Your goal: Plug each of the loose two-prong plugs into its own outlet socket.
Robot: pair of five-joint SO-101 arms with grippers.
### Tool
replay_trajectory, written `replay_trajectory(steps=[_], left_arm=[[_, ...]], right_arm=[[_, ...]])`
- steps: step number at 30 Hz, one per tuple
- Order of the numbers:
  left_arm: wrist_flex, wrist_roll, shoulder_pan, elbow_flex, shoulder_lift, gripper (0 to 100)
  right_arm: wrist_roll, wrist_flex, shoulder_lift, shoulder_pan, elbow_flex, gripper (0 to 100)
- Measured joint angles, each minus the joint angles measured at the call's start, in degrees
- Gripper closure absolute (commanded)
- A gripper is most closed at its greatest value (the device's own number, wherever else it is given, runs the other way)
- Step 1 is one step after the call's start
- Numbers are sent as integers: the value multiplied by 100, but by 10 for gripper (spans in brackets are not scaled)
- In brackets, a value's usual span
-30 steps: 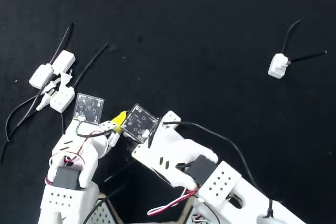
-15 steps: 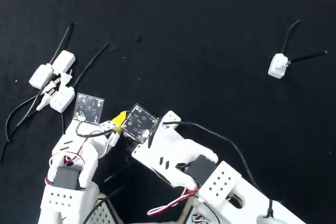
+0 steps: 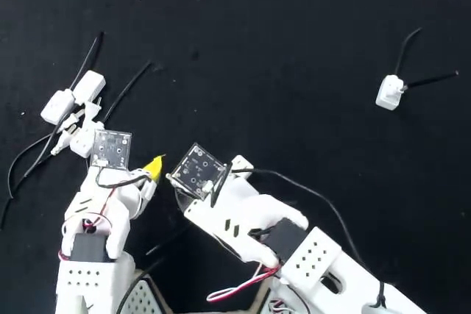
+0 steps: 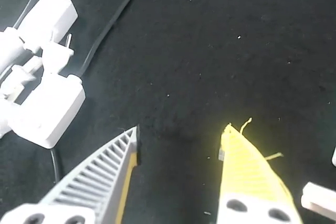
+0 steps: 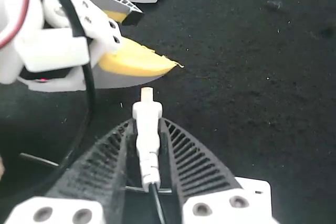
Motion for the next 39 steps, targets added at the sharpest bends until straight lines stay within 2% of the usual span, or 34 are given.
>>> replay_trajectory(steps=[4,10,20,25,30,33,39], left_arm=[[0,0,-53,0,0,747],[0,0,-123,53,0,747],[0,0,-123,53,-9,747],[220,-26,-123,53,-9,747],[413,-273,-123,53,-9,747],[413,-308,-123,53,-9,747],[413,-325,-123,53,-9,747]], right_arm=[[0,396,0,431,-97,988],[202,1565,440,1240,-1037,988],[765,3921,4167,2154,-4273,988],[879,5108,6251,2338,-6224,988],[1011,5873,7824,2347,-7534,988],[1196,6303,8299,2347,-8185,988],[1591,6374,8536,2400,-8677,988]])
